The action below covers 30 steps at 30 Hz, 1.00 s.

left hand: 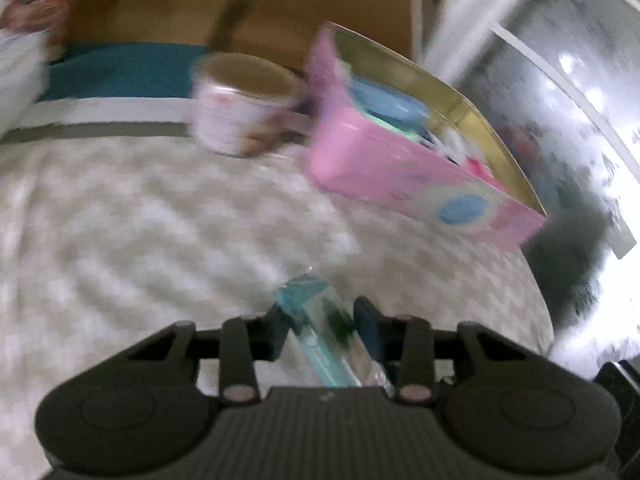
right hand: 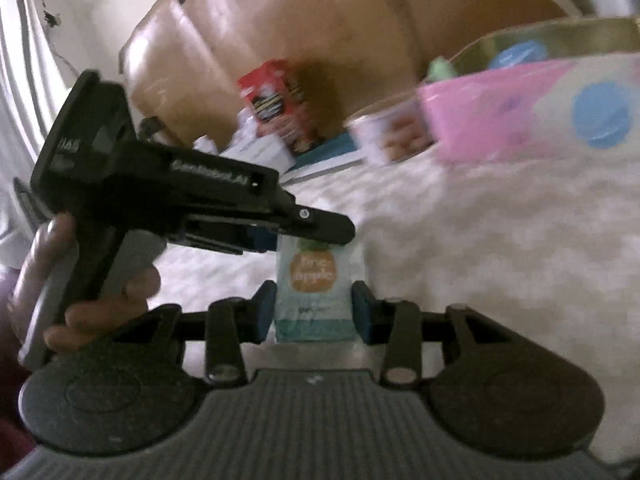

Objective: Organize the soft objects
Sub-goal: 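Carry the green packet into the pink tin and open the right gripper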

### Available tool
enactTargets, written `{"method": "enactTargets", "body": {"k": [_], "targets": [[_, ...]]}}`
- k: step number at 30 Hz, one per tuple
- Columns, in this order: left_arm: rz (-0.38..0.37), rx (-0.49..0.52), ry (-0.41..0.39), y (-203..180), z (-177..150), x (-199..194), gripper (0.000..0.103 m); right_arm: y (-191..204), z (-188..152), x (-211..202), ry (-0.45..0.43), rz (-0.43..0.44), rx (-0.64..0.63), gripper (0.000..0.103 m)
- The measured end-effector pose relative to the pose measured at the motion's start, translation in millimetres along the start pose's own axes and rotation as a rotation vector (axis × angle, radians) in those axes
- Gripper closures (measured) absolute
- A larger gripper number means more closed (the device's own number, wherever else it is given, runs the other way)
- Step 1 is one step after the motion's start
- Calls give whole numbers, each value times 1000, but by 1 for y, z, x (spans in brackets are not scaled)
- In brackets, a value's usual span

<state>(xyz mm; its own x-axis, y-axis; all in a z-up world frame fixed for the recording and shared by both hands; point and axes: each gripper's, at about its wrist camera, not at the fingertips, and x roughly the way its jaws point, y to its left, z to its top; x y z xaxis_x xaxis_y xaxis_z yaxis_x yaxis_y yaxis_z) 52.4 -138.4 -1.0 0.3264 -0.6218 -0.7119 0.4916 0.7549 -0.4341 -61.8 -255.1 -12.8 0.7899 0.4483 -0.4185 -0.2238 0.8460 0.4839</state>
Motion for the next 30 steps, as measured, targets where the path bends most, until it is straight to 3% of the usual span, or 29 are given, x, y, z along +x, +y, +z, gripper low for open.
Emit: {"method": "enactTargets", "body": {"k": [6,10,13,18,21,23,26,28,30], "targets": [[-41,188,41,-67,4,36,67,-32,-16,-45,-106,-109,70,60],[-87,237,44,-92,25,46,68,-49,-18,-66,-173,-166,109,60],[-116,279,-19,-116,57,42,68,-56,-2,-73,-243,-208,69,60],[-118,317,-117,-145,119,59,67,-77,56,-71,-362,-258,-19,60],[-77,311,-134,-149,156,87,63,-96,91,-52,-385,-310,-62,60],[0,320,-141,-149,175,115,57,-115,111,-35,-374,-360,-67,59],[145,299,-158,-140,189,137,57,-138,136,4,-329,-493,-119,58],[118,253,-162,-127,187,130,56,-142,136,14,-331,-599,-158,58],[119,269,-179,-120,180,119,47,-145,129,-1,-362,-559,-89,58]]}}
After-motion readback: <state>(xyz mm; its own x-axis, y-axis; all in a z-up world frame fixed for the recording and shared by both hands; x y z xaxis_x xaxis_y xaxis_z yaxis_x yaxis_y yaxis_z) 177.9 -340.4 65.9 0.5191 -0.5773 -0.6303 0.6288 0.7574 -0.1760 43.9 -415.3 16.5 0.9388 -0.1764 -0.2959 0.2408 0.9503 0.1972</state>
